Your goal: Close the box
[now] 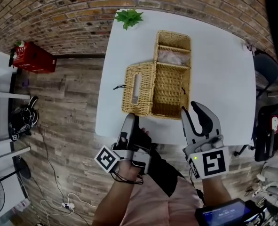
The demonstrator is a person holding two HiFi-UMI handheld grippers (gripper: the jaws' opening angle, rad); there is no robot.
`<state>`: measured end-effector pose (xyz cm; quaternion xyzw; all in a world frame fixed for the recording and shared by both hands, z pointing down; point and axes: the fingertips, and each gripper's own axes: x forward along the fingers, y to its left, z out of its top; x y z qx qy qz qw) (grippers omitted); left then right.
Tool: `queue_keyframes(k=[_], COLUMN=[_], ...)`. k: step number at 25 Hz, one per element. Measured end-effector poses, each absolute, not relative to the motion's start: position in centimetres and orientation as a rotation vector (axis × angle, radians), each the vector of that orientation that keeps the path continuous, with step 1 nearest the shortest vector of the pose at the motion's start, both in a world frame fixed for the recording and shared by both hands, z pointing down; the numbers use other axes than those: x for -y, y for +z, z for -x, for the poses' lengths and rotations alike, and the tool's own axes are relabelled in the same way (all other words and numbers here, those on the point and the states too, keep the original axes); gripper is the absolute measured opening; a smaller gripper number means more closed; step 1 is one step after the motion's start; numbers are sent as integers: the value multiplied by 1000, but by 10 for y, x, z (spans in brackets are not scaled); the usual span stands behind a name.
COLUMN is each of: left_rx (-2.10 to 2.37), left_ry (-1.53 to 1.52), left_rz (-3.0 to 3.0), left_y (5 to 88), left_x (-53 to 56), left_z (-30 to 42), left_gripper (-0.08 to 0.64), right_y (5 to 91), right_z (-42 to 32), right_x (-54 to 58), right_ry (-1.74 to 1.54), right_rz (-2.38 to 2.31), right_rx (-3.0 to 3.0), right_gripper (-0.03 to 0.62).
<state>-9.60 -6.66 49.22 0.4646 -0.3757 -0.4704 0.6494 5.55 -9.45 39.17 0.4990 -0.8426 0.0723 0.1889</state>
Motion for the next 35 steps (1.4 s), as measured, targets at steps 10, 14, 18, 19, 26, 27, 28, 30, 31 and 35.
queue_keyframes(k=[10, 14, 18, 19, 26, 27, 28, 30, 31, 35], left_rx=[881, 891, 904, 906, 960, 969, 978, 995, 1004, 1026], left_ry=[-1085, -1075, -1058, -1056, -1017, -1011, -1006, -993, -984, -957], left_rz=[-947, -933, -909, -912, -1018, -1041, -1063, -1115, -1143, -1226], left_y=[516, 520, 526, 525, 508, 504, 500, 490, 485, 467], left_x=[80, 83, 80, 80, 84, 84, 85, 86, 86, 85], left_z=[111, 112, 112, 112, 121, 122, 123, 125, 125, 125], left_gripper=[215, 177, 87, 86, 69, 64, 59, 53, 50, 46], right_y=[392, 391, 389, 388, 386, 385, 383, 377, 375, 374], right_z=[-51, -52, -51, -51, -48, -47, -47, -45, -44, -45], right_x=[100, 100, 101, 101, 102, 102, 103, 105, 105, 102], right_ry=[205, 200, 181, 178, 179, 180, 181, 179, 174, 175], right_rz=[-1394, -1398, -1401, -1403, -1409, -1413, -1424, -1447, -1450, -1438], right_rx=[2375, 2372, 2367, 2367, 2377, 2380, 2388, 2408, 2412, 2402], right_gripper=[109, 109, 109, 109, 109, 109, 109, 109, 109, 109])
